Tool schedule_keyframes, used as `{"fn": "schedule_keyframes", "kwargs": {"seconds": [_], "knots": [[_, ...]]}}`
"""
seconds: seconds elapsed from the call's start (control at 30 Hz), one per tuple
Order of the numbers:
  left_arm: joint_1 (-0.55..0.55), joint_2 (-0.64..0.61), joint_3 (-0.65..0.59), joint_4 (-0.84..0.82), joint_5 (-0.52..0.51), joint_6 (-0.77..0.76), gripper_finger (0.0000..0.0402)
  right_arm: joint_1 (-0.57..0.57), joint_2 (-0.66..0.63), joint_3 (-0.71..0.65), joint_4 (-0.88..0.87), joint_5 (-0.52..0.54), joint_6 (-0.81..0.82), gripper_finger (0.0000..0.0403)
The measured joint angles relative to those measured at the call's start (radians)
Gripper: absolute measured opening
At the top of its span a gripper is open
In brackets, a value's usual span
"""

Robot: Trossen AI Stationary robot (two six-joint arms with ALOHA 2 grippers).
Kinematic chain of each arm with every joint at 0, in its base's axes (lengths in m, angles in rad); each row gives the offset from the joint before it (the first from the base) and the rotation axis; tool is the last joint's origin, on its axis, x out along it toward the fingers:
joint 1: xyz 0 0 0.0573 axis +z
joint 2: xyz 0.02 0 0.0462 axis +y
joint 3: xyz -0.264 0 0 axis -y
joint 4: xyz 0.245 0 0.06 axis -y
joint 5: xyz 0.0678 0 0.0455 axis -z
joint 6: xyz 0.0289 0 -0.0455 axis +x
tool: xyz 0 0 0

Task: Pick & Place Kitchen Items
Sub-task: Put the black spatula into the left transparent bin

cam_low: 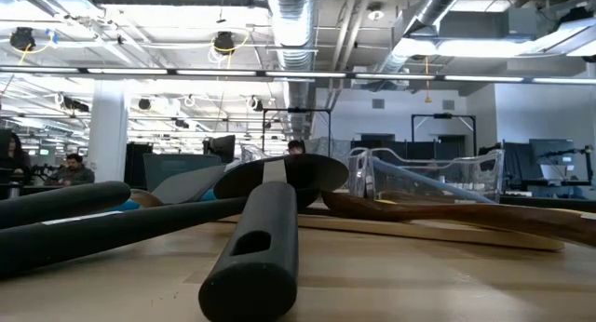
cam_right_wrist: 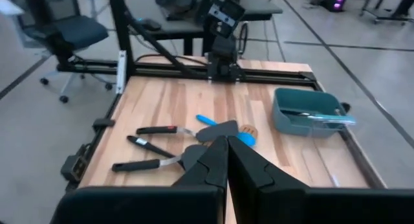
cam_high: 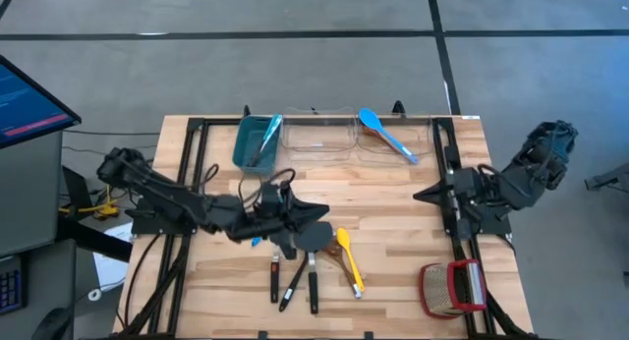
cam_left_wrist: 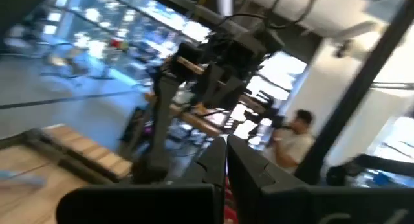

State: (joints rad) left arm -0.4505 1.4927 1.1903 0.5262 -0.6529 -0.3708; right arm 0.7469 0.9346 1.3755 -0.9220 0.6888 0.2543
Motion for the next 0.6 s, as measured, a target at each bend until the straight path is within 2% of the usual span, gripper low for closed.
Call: {"fn": "schedule_keyframes", "kwargs": {"seconds": [0.23,0.4,0.6], "knots": [[-0.067,0.087,0.056,-0.022,-0.161,-0.081,0.0001,0.059,-0.112,-0.135,0.113,0.0,0.0,0.0],[-0.069,0.146,0.061,-0.028,-0.189,-0.21,0.0001,0.052,-0.182,-0.223,0.2,0.005,0.004,0.0],[-0.064,0.17,0.069,-0.031,-0.194,-0.263,0.0001,0.024,-0.237,-0.314,0.303,0.147,0.006,0.0]]}}
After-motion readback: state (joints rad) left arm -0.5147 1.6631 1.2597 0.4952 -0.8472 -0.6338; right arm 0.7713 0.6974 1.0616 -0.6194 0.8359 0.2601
